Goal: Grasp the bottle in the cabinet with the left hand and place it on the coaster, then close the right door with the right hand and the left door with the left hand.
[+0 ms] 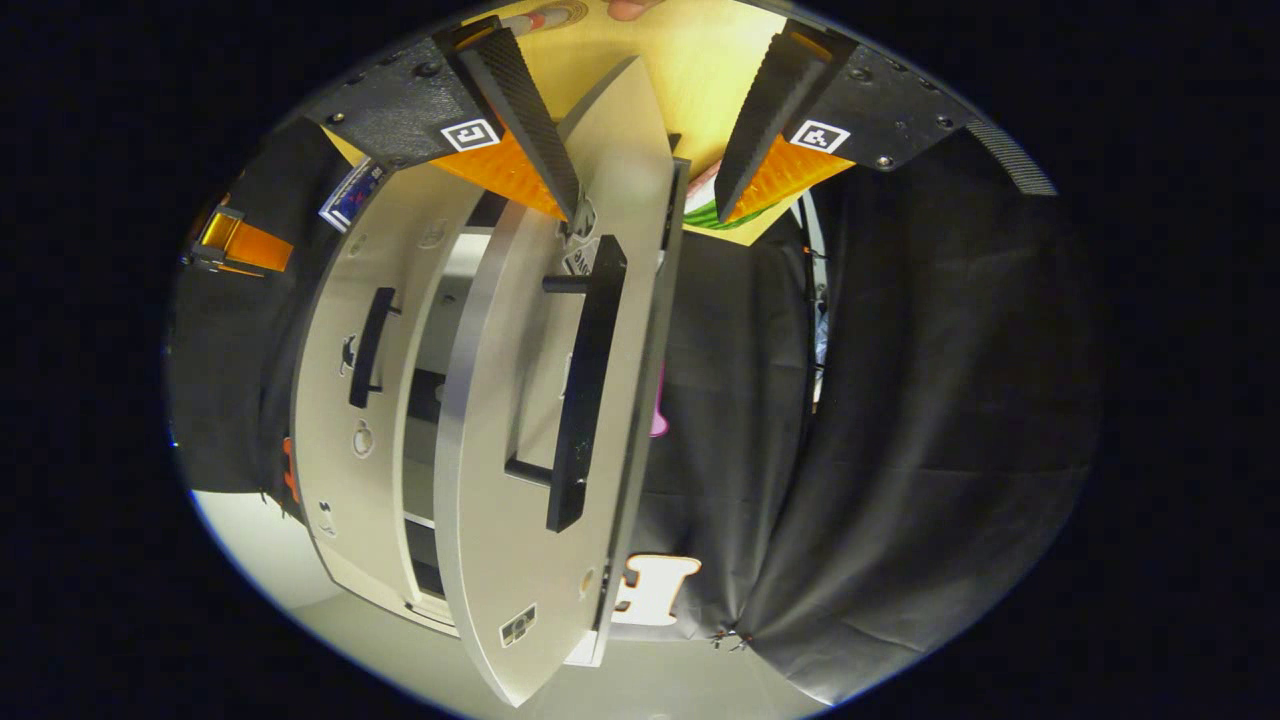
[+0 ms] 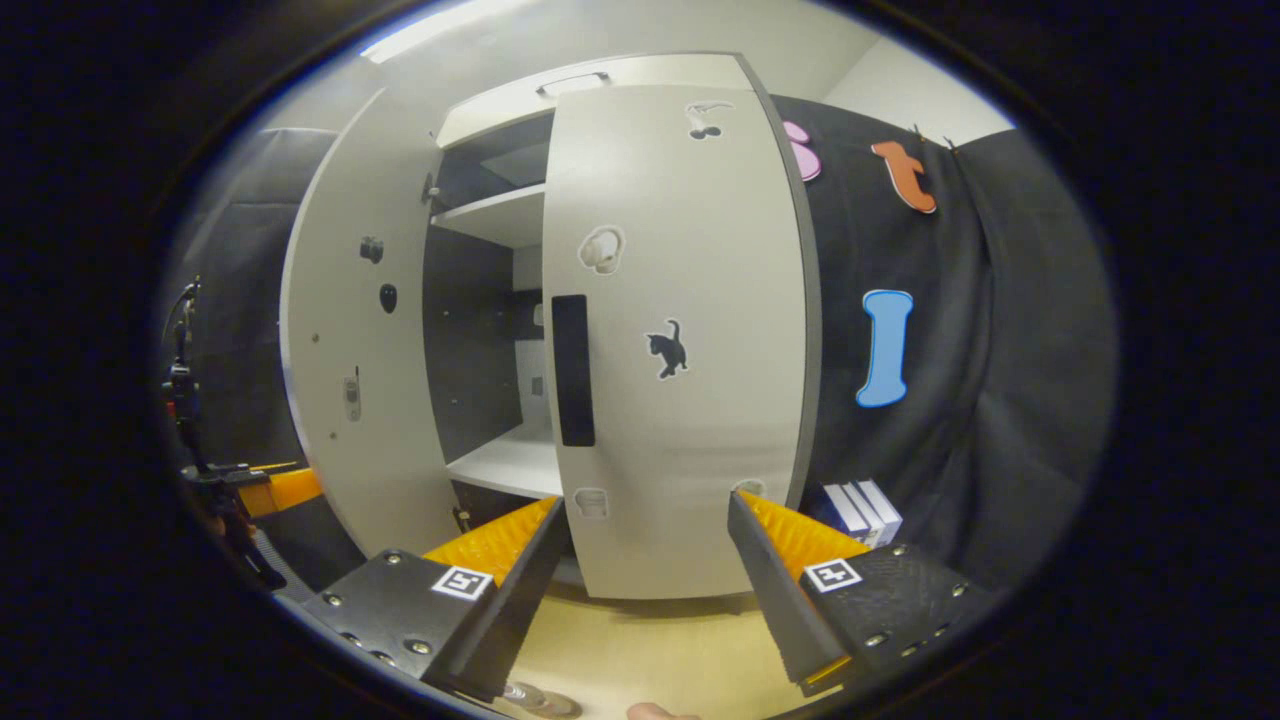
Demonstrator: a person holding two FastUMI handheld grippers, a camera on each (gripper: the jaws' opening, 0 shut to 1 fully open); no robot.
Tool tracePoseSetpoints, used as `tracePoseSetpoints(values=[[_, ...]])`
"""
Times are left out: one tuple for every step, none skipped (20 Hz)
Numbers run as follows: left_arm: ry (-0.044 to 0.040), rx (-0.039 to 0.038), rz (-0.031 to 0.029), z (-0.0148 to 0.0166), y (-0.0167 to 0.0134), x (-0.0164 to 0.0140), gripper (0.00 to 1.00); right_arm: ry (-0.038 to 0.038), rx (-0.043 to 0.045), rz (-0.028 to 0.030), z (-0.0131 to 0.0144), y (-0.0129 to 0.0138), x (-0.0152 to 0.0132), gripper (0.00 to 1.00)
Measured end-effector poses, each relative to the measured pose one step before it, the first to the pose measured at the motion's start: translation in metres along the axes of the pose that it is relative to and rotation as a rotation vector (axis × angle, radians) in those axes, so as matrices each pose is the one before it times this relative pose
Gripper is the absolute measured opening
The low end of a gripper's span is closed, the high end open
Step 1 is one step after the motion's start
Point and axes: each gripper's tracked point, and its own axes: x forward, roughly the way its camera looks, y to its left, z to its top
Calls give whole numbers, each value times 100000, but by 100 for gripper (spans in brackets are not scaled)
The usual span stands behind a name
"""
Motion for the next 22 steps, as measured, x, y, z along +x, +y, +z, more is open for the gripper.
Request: tracePoseSetpoints(values=[[140, 380, -1514, 19, -733, 262, 90, -35, -80, -1015, 8, -427, -196, 98], [194, 325, -1370, -189, -506, 200, 90, -86, 13, -1031, -81, -356, -188, 98], [209, 277, -1235, -94, -476, 337, 90, -127, 85, -1073, -29, -417, -222, 98], [250, 217, -1295, -54, -462, 268, 90, -126, 176, -1009, -60, -394, -192, 98], [193, -4, -1424, -122, -563, 223, 90, -63, 323, -921, 33, -342, -196, 98], [251, -211, -1497, -128, -431, 135, 90, -52, 410, -757, -85, -308, -114, 98], [512, -355, -1509, -233, -588, 111, 90, 7, 409, -583, 38, -242, -55, 98], [620, -463, -1642, -204, -535, 83, 90, -80, 384, -418, -27, -163, -66, 98], [914, -485, -1556, -240, -595, 126, 90, -1, 217, -332, 24, -104, -104, 98], [879, -525, -1269, -342, -332, 37, 87, -104, 52, -185, -11, -170, -116, 98], [680, -301, -911, -79, -248, -120, 90, -90, -106, -126, 70, -23, -77, 98], [417, 5, -887, -121, -38, -15, 90, -34, -204, -104, -64, -92, -52, 98], [188, 264, -794, 76, -174, -114, 90, -6, -176, -138, 43, -95, -49, 98], [232, 412, -701, -20, -106, -194, 90, 81, 17, -53, -145, -28, -23, 98], [188, 490, -576, -8, -79, -53, 90, 124, 216, -28, -97, -61, -17, 98], [80, 459, -385, -122, -42, 31, 90, 94, 313, 71, -78, -31, -78, 98], [123, 443, -247, -13, 22, -28, 90, 65, 288, 69, -19, -18, -42, 98], [79, 334, -154, -31, 41, 26, 90, 10, 177, -65, -20, -55, -23, 98], [48, 222, -70, -14, -50, 3, 90, 100, 79, -57, -51, -34, -18, 98], [44, 127, -131, -30, -39, 30, 90, 75, 94, -85, -111, -26, -95, 98], [2, 92, -106, 27, -1, -21, 90, 169, 85, -81, -103, -76, 42, 98], [80, 147, -58, -49, -34, 5, 90, 250, 94, -97, -110, -65, -58, 98]])
